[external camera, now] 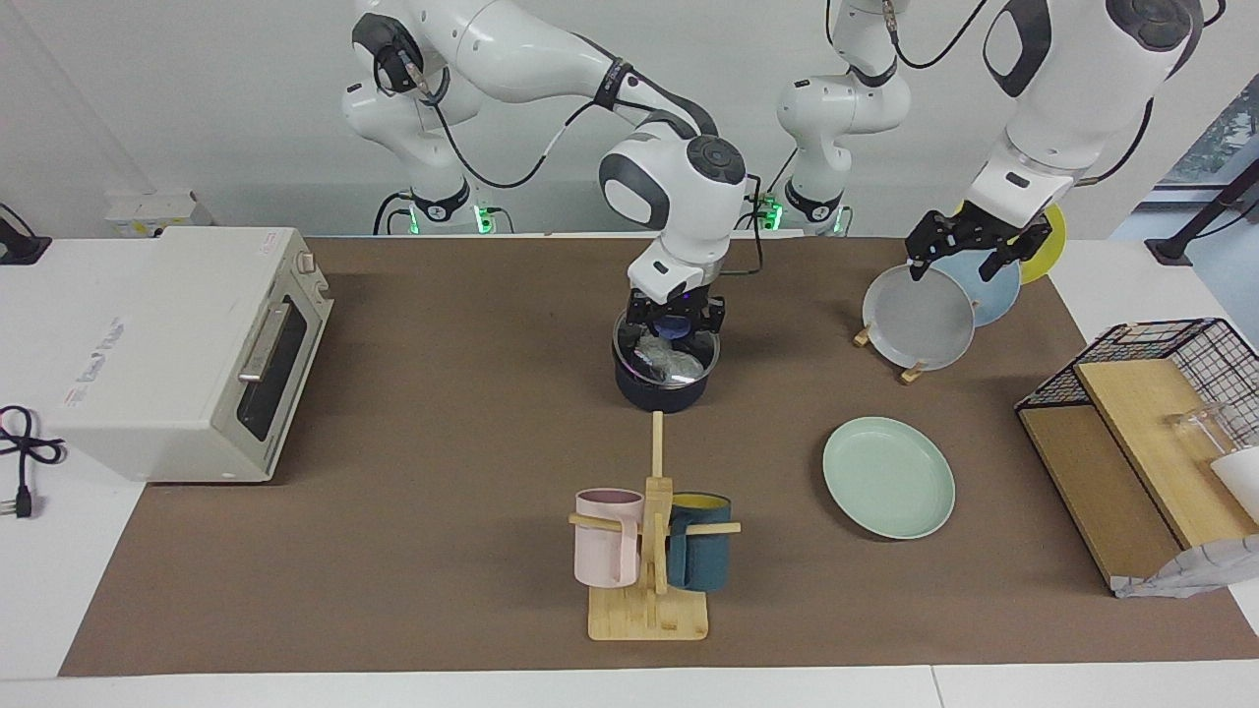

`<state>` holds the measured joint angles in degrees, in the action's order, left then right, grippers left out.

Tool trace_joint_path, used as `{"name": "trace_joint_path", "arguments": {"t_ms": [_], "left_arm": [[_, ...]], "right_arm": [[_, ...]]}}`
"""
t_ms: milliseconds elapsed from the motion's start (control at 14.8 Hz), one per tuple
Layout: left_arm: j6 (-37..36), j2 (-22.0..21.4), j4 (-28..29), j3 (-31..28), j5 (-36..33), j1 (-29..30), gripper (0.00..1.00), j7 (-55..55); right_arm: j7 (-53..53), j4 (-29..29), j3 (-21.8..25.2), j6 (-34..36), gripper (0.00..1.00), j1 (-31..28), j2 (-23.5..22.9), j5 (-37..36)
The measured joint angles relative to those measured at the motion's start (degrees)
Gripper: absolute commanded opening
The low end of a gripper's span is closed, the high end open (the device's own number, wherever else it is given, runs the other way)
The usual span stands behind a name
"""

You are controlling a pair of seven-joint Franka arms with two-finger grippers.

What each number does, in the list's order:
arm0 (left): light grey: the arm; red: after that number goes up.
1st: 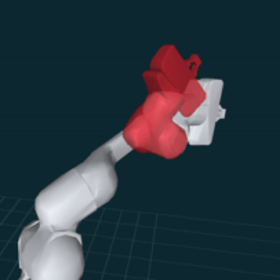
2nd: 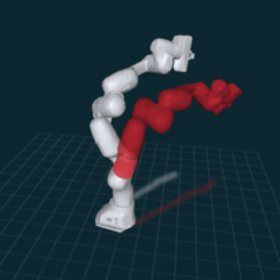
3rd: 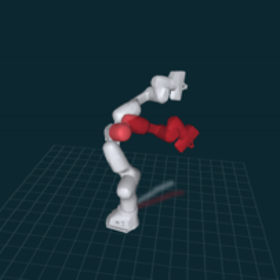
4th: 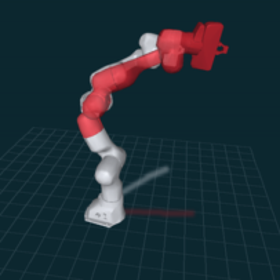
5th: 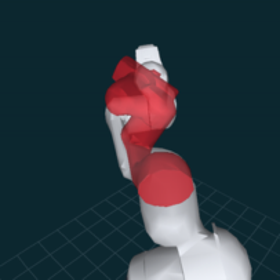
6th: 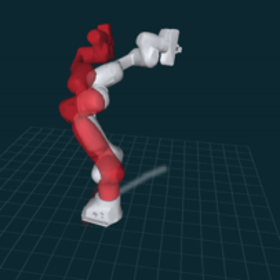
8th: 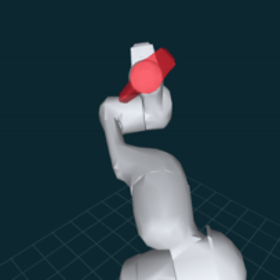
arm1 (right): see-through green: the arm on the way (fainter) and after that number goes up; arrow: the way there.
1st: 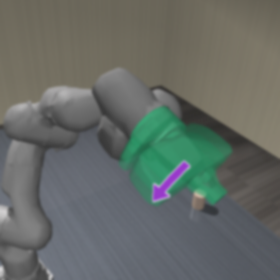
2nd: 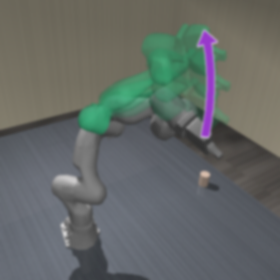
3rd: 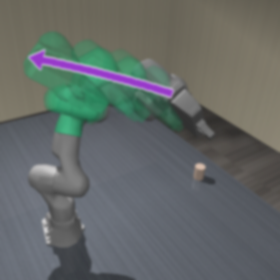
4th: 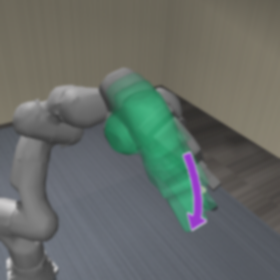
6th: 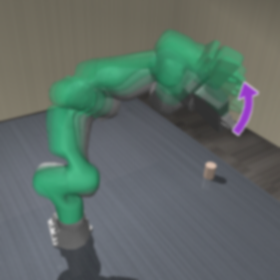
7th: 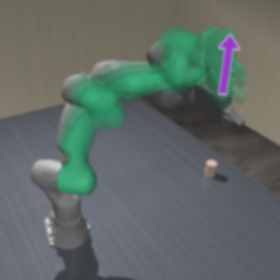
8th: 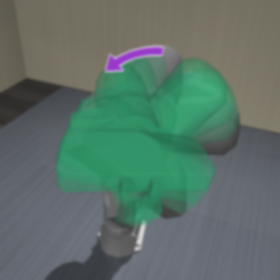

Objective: Transfer vermicelli from plate to pot
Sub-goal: 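Lower the glass lid onto the saucepan with the right gripper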

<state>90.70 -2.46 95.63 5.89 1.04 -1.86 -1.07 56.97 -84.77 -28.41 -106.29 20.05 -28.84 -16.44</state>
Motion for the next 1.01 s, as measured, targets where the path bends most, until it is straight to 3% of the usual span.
{"name": "trace_joint_path", "arguments": {"t_ms": [1013], "left_arm": [[1.16, -0.54, -0.48, 0.04, -1.85, -1.63, 1.00, -0.33]], "right_arm": [[0.88, -0.42, 0.10, -1.79, 0.49, -0.73, -0.48, 2.94]]}}
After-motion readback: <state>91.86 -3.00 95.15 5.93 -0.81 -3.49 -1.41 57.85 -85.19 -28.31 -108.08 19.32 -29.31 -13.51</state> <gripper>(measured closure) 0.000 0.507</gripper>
